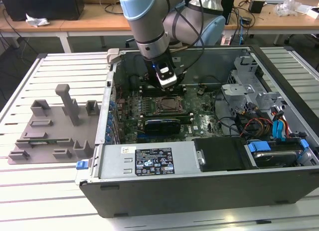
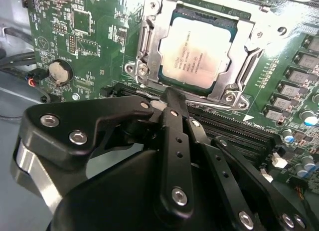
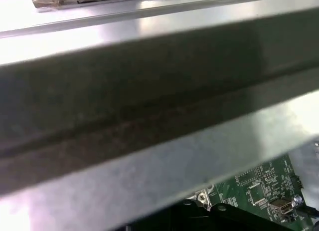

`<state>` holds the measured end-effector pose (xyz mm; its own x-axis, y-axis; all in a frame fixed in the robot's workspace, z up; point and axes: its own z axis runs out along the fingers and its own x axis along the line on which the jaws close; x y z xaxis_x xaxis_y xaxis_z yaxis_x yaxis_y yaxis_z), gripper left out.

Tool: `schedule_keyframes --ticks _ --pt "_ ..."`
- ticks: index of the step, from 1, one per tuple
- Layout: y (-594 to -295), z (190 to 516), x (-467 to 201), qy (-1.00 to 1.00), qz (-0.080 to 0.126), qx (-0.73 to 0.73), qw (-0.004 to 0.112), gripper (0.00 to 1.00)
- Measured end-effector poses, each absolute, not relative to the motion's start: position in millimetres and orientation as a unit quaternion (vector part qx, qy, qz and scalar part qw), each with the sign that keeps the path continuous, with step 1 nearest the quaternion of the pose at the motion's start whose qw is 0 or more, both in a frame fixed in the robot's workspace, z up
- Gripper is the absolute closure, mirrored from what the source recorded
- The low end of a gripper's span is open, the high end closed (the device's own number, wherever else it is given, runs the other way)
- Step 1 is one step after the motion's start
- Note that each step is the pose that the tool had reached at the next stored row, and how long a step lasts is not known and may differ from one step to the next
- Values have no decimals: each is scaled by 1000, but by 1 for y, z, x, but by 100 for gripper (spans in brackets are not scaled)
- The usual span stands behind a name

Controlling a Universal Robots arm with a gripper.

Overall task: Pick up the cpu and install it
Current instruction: 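Install the first cpu locking lever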

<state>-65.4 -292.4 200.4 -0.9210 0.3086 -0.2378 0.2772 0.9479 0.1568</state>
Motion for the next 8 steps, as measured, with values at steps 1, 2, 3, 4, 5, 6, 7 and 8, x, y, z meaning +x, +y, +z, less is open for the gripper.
schedule_keyframes --ticks 1,2,3,4,5,6,7,8 --pt "-292 200 -65 978 60 150 131 89" --pt "-292 200 -65 978 60 150 131 89" --pt "-292 205 -65 978 60 150 131 89" --pt "-289 208 -65 978 60 150 131 89" --pt "-284 207 -65 978 60 150 131 89" --pt "-283 206 -66 978 60 150 131 89" --pt "-283 205 -67 978 60 150 131 89" --pt "-284 204 -67 978 60 150 131 89"
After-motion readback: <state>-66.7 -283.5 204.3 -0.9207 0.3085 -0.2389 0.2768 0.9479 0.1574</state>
